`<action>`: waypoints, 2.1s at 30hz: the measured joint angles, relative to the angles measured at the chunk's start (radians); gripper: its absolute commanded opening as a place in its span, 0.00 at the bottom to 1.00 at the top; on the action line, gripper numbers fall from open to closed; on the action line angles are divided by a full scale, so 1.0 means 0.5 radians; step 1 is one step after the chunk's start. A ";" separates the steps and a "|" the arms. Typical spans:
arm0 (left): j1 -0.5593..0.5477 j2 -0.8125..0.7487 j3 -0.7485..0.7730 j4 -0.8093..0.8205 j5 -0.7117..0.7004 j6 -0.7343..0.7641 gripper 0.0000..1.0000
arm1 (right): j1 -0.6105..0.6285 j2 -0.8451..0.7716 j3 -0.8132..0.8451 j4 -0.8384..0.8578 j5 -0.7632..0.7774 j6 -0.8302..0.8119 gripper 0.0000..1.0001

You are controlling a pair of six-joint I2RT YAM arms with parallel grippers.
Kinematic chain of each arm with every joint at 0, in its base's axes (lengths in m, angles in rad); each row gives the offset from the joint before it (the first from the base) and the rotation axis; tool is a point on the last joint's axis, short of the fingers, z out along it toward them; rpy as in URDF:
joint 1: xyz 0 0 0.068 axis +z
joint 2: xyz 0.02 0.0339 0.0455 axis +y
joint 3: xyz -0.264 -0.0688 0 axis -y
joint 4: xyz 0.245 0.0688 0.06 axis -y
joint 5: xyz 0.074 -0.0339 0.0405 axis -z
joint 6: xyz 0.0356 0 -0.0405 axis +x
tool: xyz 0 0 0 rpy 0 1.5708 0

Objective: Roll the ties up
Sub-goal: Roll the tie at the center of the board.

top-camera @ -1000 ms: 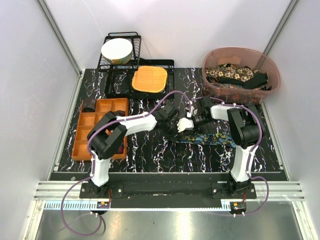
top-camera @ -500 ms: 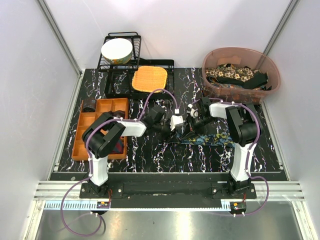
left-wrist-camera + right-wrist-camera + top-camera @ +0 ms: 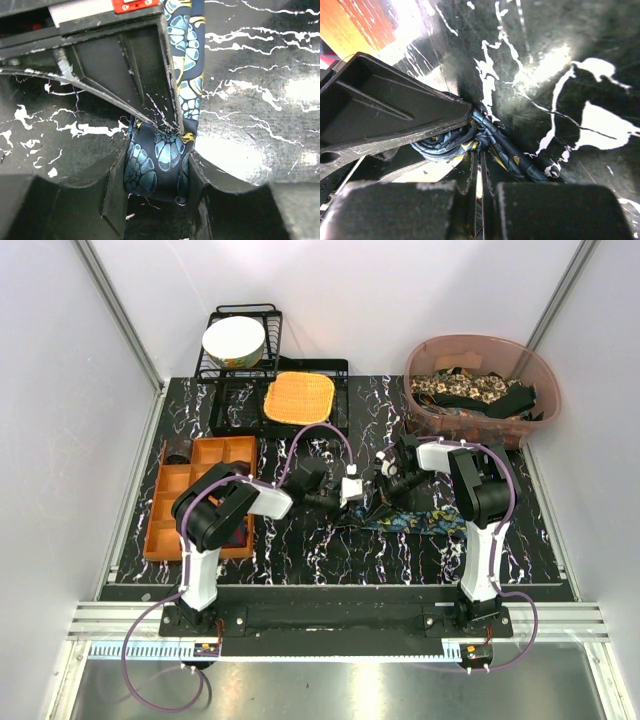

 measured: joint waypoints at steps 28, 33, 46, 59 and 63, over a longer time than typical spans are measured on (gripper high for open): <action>-0.089 -0.081 0.541 -1.250 -0.703 0.075 0.12 | -0.241 -0.060 0.132 -0.311 0.230 -0.423 0.38; -0.117 -0.078 0.575 -1.316 -0.742 0.128 0.14 | -0.235 -0.089 0.089 -0.163 -0.025 -0.354 0.46; -0.129 -0.068 0.601 -1.365 -0.752 0.173 0.15 | -0.021 -0.110 -0.005 0.327 -0.282 0.038 0.33; -0.134 -0.063 0.579 -1.302 -0.688 0.176 0.48 | -0.028 -0.087 -0.020 0.323 -0.224 0.082 0.00; -0.093 -0.067 0.469 -1.070 -0.552 0.130 0.55 | -0.042 -0.081 -0.020 0.243 -0.141 0.056 0.00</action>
